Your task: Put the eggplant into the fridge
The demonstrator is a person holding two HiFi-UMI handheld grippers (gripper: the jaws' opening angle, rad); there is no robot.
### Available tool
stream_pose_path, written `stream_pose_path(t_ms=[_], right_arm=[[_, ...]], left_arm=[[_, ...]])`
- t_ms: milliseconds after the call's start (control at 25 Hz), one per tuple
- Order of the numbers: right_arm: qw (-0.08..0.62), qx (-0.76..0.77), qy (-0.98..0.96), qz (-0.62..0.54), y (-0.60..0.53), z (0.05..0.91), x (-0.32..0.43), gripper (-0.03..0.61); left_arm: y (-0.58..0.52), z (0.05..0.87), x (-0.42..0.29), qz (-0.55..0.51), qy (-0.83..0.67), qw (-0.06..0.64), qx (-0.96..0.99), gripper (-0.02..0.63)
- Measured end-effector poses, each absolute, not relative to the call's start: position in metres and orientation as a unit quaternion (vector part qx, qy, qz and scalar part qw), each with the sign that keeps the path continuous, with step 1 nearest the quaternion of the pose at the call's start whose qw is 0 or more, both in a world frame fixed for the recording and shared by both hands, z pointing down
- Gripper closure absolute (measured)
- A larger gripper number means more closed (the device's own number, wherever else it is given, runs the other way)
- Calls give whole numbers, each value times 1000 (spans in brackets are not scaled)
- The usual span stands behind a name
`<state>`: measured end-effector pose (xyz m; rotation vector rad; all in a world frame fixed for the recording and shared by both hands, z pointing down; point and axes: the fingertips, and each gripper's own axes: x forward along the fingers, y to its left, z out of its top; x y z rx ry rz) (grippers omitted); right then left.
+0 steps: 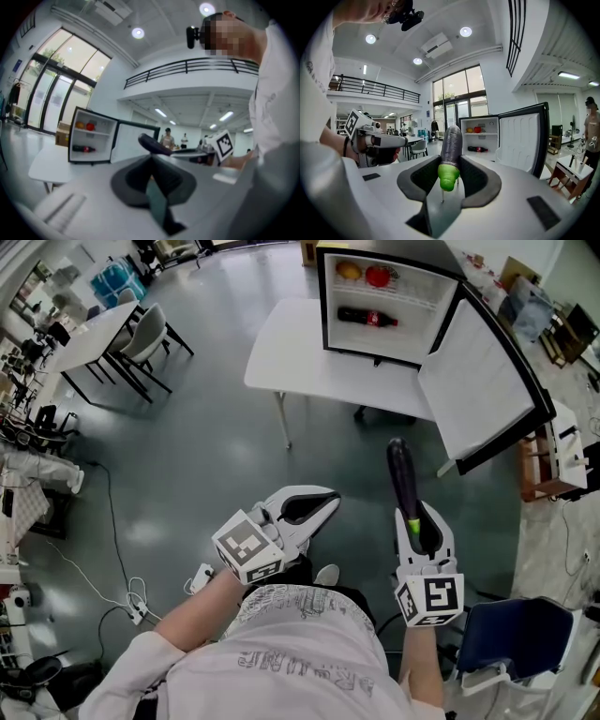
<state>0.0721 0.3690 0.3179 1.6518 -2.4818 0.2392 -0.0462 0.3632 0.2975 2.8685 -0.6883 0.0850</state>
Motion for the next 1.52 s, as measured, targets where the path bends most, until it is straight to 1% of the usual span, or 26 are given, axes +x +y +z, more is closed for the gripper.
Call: stream_pose_path(t_ms=[520, 1080, 1520], right_arm=[[89, 548, -828, 82, 327, 329, 69, 443], [117, 547, -824, 85, 248, 346, 51, 444], [126, 556, -816, 96, 183, 350, 48, 444]], left_arm=[[323, 315, -55, 23, -243, 109, 964, 607], [245, 331, -71, 23, -241, 131, 961, 607], [171, 332, -71, 26, -226, 133, 965, 607]])
